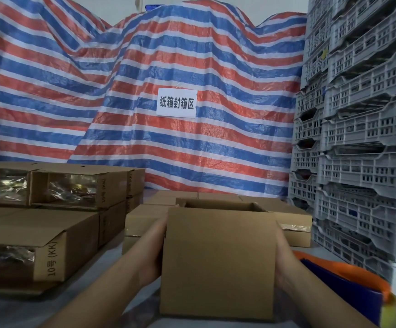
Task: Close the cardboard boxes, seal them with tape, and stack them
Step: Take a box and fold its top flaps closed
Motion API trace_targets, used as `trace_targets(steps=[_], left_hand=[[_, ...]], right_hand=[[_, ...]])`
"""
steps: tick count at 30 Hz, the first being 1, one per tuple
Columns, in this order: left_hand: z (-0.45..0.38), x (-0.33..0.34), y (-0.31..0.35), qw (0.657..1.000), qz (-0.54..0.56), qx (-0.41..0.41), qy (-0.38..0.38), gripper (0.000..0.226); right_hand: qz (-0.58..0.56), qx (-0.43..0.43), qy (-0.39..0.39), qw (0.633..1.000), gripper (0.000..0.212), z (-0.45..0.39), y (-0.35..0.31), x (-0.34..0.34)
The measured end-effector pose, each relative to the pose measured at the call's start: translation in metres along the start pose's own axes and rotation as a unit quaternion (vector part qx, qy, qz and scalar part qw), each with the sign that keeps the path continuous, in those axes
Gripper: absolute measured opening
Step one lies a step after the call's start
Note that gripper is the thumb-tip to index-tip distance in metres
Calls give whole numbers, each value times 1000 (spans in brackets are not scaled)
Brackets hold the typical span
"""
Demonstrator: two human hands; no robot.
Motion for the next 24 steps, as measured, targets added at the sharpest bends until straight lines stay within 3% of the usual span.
trace_targets(steps=[6, 14, 16, 20, 24], left_hand=[[-8, -4, -3, 998, -51, -40, 4, 32], [-18, -9, -3, 997, -27, 44, 58, 10], [-20, -11, 0, 994, -19, 69, 84, 24], [-21, -9, 2, 992, -53, 98, 62, 22], [-20, -11, 4, 996, -43, 71, 36, 19]], right_hand=[[33, -2, 8, 999, 61, -1, -1, 2], [50, -14, 41, 998, 64, -4, -5, -3], [52, -20, 48, 997, 62, -4, -3, -3], [28, -13, 60, 998, 65, -6, -1, -6], [17, -19, 53, 998, 76, -7, 0, -7]])
Point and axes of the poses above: each hand's wrist, its own z-axis away from the middle knuckle, its own x-axis out of the palm, y = z × x, the point moved 2 cm from there along -z, towards the middle knuckle, and after that the axes turned 5 degrees about -z, right-handed, at the moved point
